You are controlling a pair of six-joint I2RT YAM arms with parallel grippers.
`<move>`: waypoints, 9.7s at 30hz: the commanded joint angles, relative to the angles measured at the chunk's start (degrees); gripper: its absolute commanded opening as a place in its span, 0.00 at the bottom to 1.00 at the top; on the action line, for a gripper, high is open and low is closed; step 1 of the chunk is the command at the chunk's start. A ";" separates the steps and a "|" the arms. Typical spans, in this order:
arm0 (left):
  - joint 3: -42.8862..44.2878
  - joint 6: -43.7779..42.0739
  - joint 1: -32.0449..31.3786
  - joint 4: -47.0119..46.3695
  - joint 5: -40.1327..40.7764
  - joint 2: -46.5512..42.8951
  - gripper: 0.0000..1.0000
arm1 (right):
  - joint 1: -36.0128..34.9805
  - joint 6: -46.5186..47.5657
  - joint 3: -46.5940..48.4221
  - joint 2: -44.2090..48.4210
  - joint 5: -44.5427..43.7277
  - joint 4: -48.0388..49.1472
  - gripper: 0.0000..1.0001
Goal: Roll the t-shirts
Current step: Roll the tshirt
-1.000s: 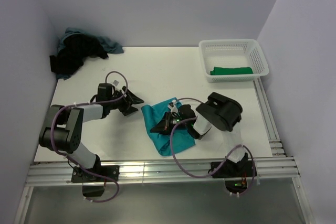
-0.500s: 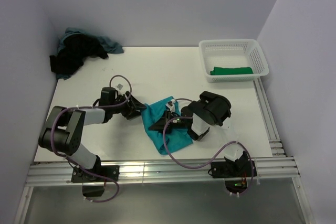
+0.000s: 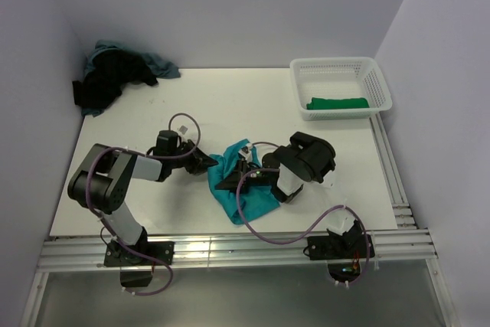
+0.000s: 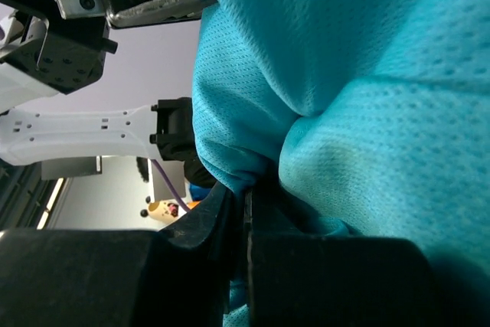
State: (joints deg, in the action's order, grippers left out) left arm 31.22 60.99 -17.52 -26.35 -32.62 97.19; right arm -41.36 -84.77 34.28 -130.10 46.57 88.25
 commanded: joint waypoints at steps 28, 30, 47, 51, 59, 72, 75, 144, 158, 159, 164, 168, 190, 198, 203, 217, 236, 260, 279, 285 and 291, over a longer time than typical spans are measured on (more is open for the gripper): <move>11.14 -3.07 3.72 8.59 13.02 0.28 0.00 | 1.11 44.95 25.57 28.06 -15.00 -97.02 0.87; 11.32 -3.16 3.72 8.77 13.11 0.28 0.00 | 1.11 46.18 27.67 29.20 -16.94 -102.19 0.87; 11.05 -3.86 3.72 9.83 12.32 0.46 0.00 | -3.28 45.66 31.81 25.53 -15.28 -107.58 0.85; 10.96 -3.51 3.72 9.82 12.32 0.63 0.00 | -4.77 45.22 32.43 22.79 -13.79 -106.62 0.83; 11.67 -3.69 3.72 11.76 13.72 0.55 0.00 | -6.27 42.15 34.18 22.78 -10.01 -108.72 0.58; 11.58 -3.16 3.72 12.29 15.22 0.99 0.00 | -10.14 36.97 32.26 20.51 -1.32 -109.79 0.27; 11.58 -3.34 3.72 12.46 15.22 0.73 0.00 | -10.40 35.73 30.50 19.71 0.27 -107.41 0.44; 24.05 -8.09 1.52 23.80 17.94 6.43 0.00 | 18.24 56.29 79.44 -7.00 -39.64 -127.89 0.12; 24.15 -5.01 0.64 24.77 19.70 7.40 0.00 | 15.63 60.25 64.62 16.60 -35.57 -127.01 0.69; 23.89 -4.83 0.64 25.03 19.61 7.40 0.00 | 14.57 60.34 63.12 18.29 -36.10 -126.92 0.70; 23.53 -3.95 0.56 25.29 19.35 7.40 0.00 | 7.10 58.58 54.40 27.17 -38.12 -123.67 0.76; 24.15 -3.69 0.56 26.17 18.65 7.49 0.00 | -1.24 58.93 53.35 27.62 -43.83 -123.23 0.77; 22.30 -1.58 0.47 28.37 14.96 6.79 0.00 | -16.73 63.94 57.38 16.20 -60.88 -124.36 0.80; 22.04 -1.23 0.47 28.63 15.22 6.26 0.00 | -19.81 63.06 60.99 12.42 -68.80 -127.62 0.72; 21.95 -1.31 0.47 28.90 15.22 6.08 0.00 | -20.25 62.54 62.31 9.96 -73.80 -130.43 0.68; 21.60 -1.05 0.47 28.63 15.13 6.26 0.00 | -24.55 63.42 62.30 12.52 -82.87 -131.30 0.66; 21.07 -1.23 0.47 28.63 15.13 5.91 0.00 | -25.87 61.92 61.88 7.85 -82.08 -132.63 0.60; 20.02 -0.35 0.47 27.40 14.87 5.12 0.02 | -15.25 53.23 40.45 23.30 -55.91 -113.49 0.00; 14.84 0.36 2.92 14.32 11.88 -2.00 0.69 | 5.85 15.36 1.50 19.37 -3.51 -35.32 0.00; 10.01 0.01 3.02 7.99 7.93 -3.76 0.70 | 7.79 0.50 -2.90 7.60 -0.69 -10.34 0.00; 7.72 -0.53 2.67 3.51 5.29 -1.57 0.66 | 8.58 -4.96 -2.91 1.96 -0.25 -3.96 0.00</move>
State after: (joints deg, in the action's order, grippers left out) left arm 39.68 61.76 -14.50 -16.80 -24.29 95.24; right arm -33.19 -82.00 32.86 -124.66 45.19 78.78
